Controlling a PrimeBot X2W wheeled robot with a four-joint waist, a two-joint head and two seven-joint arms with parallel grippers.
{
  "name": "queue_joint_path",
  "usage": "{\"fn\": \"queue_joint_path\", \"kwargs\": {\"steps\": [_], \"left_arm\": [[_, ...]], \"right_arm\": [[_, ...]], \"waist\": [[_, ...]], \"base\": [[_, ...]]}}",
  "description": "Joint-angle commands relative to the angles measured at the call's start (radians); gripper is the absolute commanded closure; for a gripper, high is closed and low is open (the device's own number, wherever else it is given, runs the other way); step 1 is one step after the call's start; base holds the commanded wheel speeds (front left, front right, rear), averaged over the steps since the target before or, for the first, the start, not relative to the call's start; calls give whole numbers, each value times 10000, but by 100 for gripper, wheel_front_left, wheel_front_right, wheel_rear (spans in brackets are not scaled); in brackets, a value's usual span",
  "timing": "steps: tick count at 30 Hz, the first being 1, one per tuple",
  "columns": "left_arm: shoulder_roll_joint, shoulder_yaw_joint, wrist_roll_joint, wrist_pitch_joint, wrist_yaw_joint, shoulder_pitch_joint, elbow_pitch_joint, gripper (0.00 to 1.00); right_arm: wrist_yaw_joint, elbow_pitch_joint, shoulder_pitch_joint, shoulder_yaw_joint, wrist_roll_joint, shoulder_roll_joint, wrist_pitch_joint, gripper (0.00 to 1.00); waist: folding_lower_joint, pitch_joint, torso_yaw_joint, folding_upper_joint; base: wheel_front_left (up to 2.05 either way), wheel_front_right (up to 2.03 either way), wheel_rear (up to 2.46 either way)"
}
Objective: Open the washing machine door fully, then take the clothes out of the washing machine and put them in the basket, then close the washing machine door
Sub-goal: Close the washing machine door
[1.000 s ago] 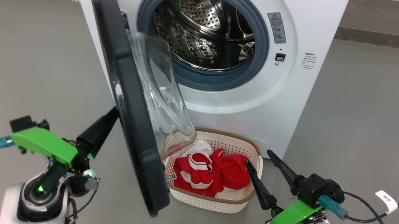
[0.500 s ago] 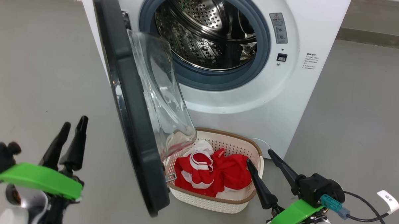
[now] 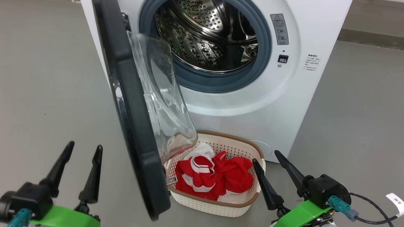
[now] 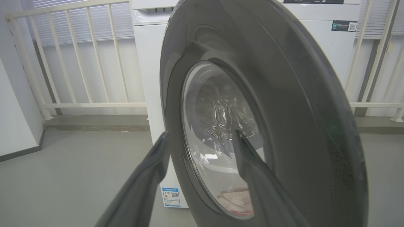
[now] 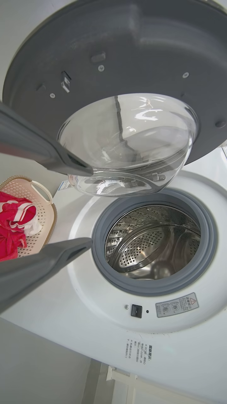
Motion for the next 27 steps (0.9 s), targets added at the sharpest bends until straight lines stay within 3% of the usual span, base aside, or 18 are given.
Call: {"fn": "queue_joint_path", "kwargs": {"steps": [1, 27], "left_arm": [[285, 369, 114, -94, 85, -125, -209, 0], [-1403, 1343, 1046, -129, -48, 1582, -771, 0]], "right_arm": [[63, -256, -157, 235, 163, 26, -63, 0], [63, -299, -68, 209, 185, 26, -63, 0]], "waist": [[0, -6, -8, 0], [0, -24, -117, 0]], "base": [[0, 0, 0], [0, 0, 0]]}}
